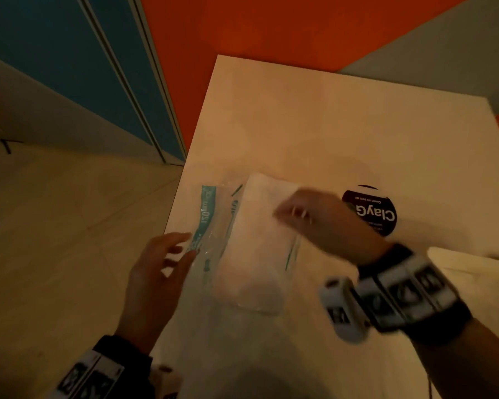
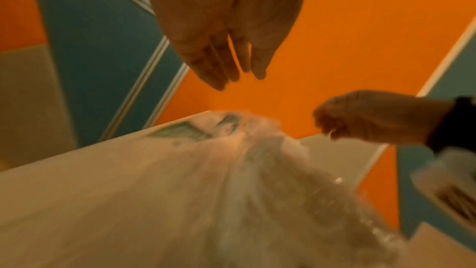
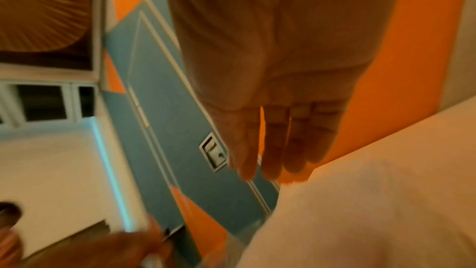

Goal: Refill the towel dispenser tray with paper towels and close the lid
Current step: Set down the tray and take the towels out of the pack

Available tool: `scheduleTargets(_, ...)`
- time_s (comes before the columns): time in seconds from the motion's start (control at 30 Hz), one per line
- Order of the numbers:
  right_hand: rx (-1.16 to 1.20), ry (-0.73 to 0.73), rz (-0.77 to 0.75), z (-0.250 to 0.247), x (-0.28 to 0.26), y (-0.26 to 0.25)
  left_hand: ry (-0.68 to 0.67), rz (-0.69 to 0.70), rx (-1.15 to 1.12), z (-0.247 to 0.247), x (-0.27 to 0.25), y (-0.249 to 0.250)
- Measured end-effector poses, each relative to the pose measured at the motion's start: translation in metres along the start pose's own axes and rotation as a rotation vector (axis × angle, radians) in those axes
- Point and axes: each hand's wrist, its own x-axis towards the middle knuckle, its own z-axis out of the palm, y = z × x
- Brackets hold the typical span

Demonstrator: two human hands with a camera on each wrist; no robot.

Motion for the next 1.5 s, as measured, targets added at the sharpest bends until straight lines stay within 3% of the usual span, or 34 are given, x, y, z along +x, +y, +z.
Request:
scheduleTargets(0.07,-0.093,-0.167,0.002,0.023,-0.034,-0.005,-0.117,0.100,-0.041,0.013,0.007,0.016)
scheduleTargets(0.13,-0.127,-0.231,0.025,0.044,-0.059,-0.007,-0.215,0.088,-0.027,0.031,0.015,0.026)
scheduleTargets(0.3,-0.130,-0.123,0.066,0.069,-0.077,-0.011,-0.328,-0.094,0.144,0.069,0.041,0.033)
scheduleTargets(0.4,-0.129,-0.160,0.094,0.071,-0.077,-0.012,-0.308,-0.116,0.127,0.078,0.047,0.030)
scheduleTargets(0.63,-0.121,-0.163,0.112,0.070,-0.076,-0.013,-0.172,0.012,0.146,0.085,0.043,0.026)
scheduleTargets(0.8,-0.122,-0.172,0.132,0.073,-0.076,-0.014,-0.165,0.066,0.293,0.085,0.041,0.031)
scheduleTargets(1.1,-0.103,-0.139,0.140,0.080,-0.076,-0.008,-0.175,0.174,0.232,0.089,0.038,0.035)
scheduleTargets(1.2,-0.086,-0.129,0.141,0.081,-0.076,-0.006,-0.186,0.110,0.152,0.090,0.039,0.038)
scheduleTargets(1.37,-0.056,-0.089,0.124,0.085,-0.078,-0.002,-0.223,-0.161,-0.116,0.090,0.047,0.044)
scheduleTargets(1.5,0.075,-0.016,0.105,0.079,-0.077,-0.001,-0.351,-0.247,-0.061,0.086,0.061,0.040)
